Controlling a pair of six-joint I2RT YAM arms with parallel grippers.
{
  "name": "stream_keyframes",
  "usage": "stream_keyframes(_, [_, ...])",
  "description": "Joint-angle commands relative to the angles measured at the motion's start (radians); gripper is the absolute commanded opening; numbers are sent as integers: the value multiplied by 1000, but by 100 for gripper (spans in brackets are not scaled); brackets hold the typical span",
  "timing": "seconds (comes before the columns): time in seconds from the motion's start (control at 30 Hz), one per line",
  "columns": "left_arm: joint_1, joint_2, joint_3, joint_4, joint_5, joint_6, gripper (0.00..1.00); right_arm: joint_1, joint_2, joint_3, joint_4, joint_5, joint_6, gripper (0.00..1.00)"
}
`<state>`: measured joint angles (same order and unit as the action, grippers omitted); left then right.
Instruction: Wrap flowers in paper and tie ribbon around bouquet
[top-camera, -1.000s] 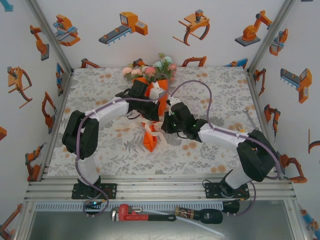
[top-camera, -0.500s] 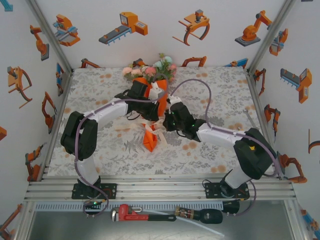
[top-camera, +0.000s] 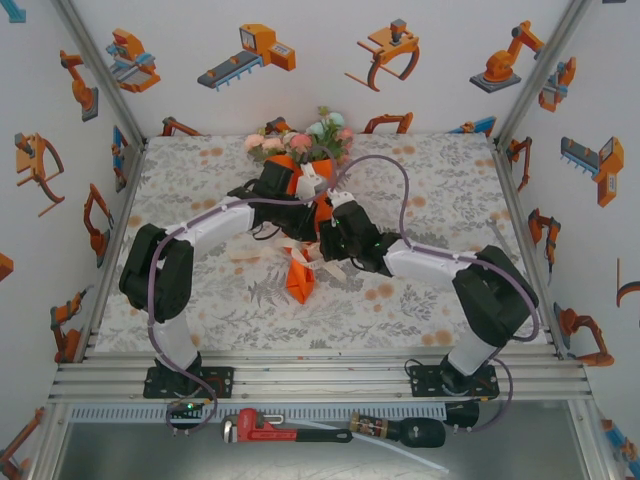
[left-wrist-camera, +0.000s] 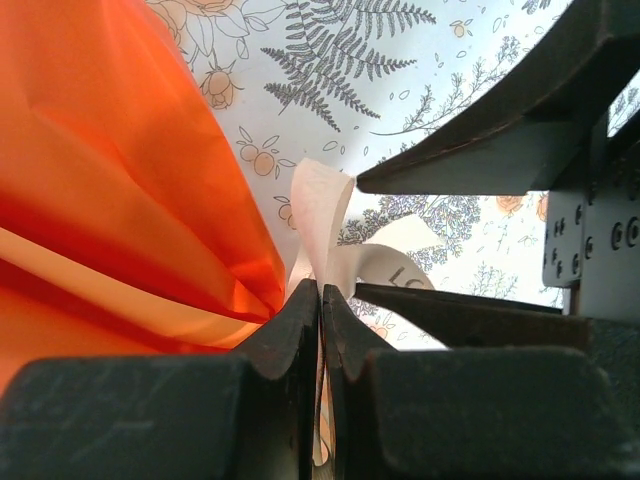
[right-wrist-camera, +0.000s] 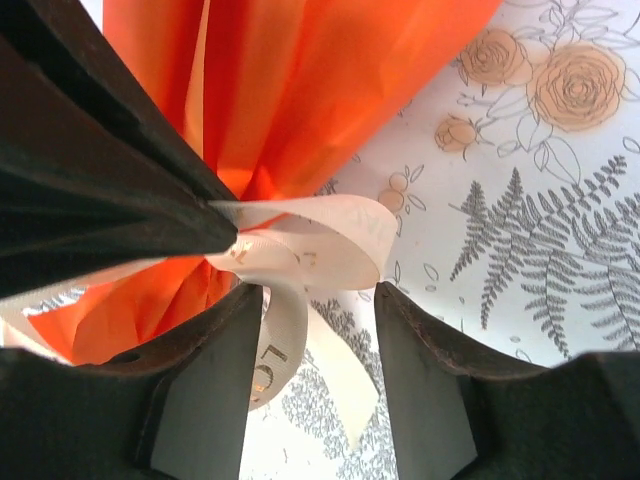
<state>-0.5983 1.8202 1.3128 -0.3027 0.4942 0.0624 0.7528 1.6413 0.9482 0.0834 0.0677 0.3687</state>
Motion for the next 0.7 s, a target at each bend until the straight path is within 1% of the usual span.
stream_keyframes(0.0, [6,-42,-15,13,16,-7,13,-19,-66,17,-60,-56,-1,41])
stream_keyframes(0.03, [7,-41,-14,15,15,-10,13,-26,-71,18,-63,-69,12,39])
stream_keyframes(0.13, [8,-42,-16,18,16,-11,13,-52,-81,18,-57,-106,70,25])
stream_keyframes(0.17, [8,-43,-15,22,19,-14,13,-62,-80,18,-47,-121,85,18])
stream_keyframes(0.2, [8,-44,-16,26,23,-16,13,-66,-75,20,-36,-134,97,9])
stream_keyframes(0.27, [9,-45,-17,35,33,-22,13,-67,-54,34,-7,-167,96,0])
stream_keyframes(0.33, [12,-47,-17,39,35,-27,13,-67,-25,61,-1,-192,96,0])
stream_keyframes(0.37, [14,-48,-17,41,35,-31,13,-67,-11,76,-7,-183,96,0])
stream_keyframes(0.47, [19,-57,-24,49,38,-37,14,-67,22,117,-43,-79,118,0])
stream_keyframes(0.67, [25,-54,-25,66,48,-54,14,-44,76,99,81,-105,172,0])
